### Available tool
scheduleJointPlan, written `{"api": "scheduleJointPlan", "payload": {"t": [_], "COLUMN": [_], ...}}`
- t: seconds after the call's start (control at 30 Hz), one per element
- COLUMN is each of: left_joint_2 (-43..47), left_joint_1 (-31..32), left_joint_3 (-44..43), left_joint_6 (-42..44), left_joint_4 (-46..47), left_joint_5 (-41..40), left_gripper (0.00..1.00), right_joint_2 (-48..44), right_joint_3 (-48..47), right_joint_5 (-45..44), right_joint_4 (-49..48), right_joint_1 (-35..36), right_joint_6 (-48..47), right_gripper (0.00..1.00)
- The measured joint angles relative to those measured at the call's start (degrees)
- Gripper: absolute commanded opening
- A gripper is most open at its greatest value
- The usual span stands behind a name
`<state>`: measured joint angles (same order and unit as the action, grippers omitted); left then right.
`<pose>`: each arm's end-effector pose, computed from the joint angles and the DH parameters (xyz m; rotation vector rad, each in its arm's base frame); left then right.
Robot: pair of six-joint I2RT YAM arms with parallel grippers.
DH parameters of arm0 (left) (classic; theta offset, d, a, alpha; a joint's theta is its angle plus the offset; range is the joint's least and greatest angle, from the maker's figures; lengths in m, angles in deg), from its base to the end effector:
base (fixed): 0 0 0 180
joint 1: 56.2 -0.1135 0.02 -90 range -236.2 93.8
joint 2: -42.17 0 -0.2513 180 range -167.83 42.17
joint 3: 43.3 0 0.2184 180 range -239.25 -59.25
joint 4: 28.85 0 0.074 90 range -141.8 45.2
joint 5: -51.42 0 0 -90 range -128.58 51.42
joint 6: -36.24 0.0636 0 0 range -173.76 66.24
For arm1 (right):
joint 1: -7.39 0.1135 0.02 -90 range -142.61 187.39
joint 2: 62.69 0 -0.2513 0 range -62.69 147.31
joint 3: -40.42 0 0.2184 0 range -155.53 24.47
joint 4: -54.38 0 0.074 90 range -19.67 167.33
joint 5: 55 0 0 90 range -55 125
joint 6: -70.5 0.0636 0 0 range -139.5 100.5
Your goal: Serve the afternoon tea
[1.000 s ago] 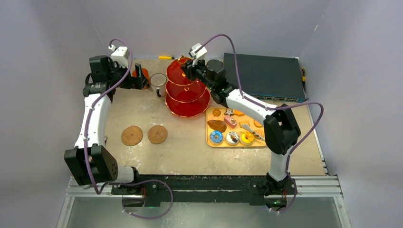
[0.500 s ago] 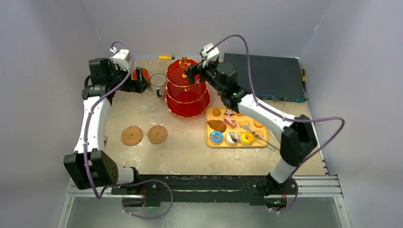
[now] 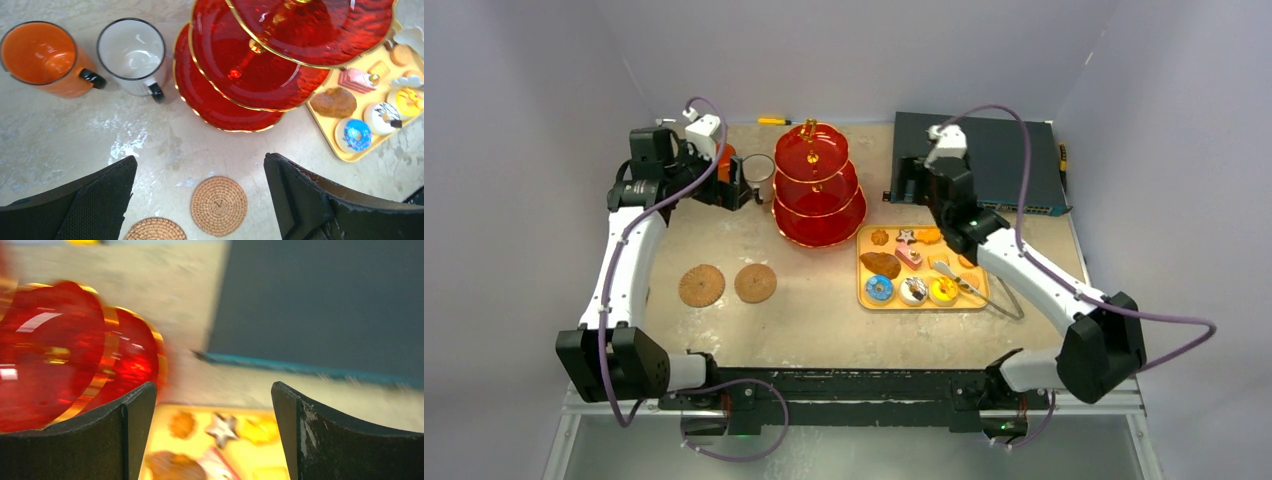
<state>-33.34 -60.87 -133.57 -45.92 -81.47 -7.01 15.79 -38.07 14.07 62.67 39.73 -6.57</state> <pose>0.2713 -0.0112 0.3338 0.3551 2.1311 -0.4873 0.2827 0.1521 0.3406 -0.0188 1.7132 0.2748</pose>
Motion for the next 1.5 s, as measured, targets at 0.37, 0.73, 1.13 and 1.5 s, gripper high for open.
{"api": "scheduleJointPlan", "payload": {"t": [0.37, 0.73, 1.13, 1.5], "left_joint_2": [2.7, 2.6, 2.6, 2.6], "left_joint_1": [4.3, 4.3, 4.3, 4.3], "left_joint_3": [0.0, -0.2, -0.4, -0.4], "left_joint_6": [7.1, 8.2, 8.2, 8.2], "left_joint_4": [-6.4, -7.6, -7.1, -6.7], "left_joint_5": [-0.1, 0.1, 0.1, 0.1], "left_gripper": [0.99, 0.99, 0.99, 0.99], "right_joint_2": [-7.7, 0.9, 3.3, 2.6], "right_joint_3": [15.4, 17.8, 17.9, 17.6], "right_joint_5": [-4.0, 1.7, 5.5, 7.0], "right_joint_4": [11.4, 11.7, 13.5, 16.6], "right_joint_1": [-17.4, -24.8, -24.9, -24.9], "right_joint_6": [10.5, 10.3, 9.4, 7.2], "right_gripper": [0.69, 0.70, 0.83, 0.55]}}
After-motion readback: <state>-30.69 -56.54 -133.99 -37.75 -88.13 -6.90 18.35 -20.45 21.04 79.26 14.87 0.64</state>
